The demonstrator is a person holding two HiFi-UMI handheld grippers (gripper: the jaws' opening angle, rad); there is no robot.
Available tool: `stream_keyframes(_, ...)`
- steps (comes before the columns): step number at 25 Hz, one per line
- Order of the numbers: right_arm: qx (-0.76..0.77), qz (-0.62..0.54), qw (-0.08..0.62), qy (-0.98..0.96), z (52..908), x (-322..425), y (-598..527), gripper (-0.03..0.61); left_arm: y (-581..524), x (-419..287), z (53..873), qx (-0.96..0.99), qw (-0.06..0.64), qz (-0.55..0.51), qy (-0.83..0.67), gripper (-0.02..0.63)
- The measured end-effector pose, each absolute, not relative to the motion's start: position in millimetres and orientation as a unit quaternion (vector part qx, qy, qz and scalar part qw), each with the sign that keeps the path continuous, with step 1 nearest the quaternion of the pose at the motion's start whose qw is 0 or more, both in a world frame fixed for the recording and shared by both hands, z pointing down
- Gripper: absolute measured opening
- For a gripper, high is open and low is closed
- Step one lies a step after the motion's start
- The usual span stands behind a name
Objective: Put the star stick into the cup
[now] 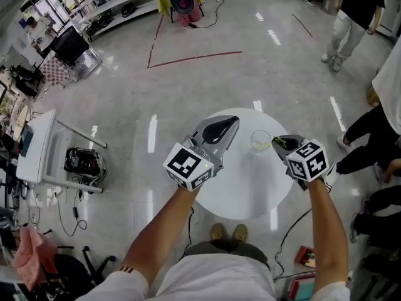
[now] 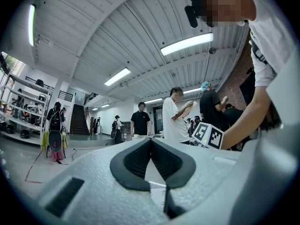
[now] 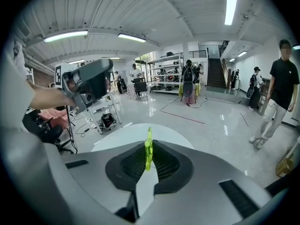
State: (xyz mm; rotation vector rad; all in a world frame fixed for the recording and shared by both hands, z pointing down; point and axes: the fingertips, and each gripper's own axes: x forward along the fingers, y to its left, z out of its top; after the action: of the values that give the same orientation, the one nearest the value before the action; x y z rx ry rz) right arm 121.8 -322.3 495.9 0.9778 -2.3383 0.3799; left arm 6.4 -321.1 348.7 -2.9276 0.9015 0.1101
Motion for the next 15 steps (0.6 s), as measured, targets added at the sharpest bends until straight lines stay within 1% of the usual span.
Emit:
stream_keyframes(8, 0.383, 0.154, 0.268, -0.870, 498.3, 128.3, -332.7, 0.023, -320.7, 4.6, 356.7, -0.955, 0.033, 0.030, 0.292, 0.015)
stream_keyframes(15, 0.393, 0.158, 0.271, -0.864, 505.7, 141.1, -340.2, 0.025, -323.4, 11.4, 362.2, -0.956, 0.029, 0.023, 0.291, 0.015)
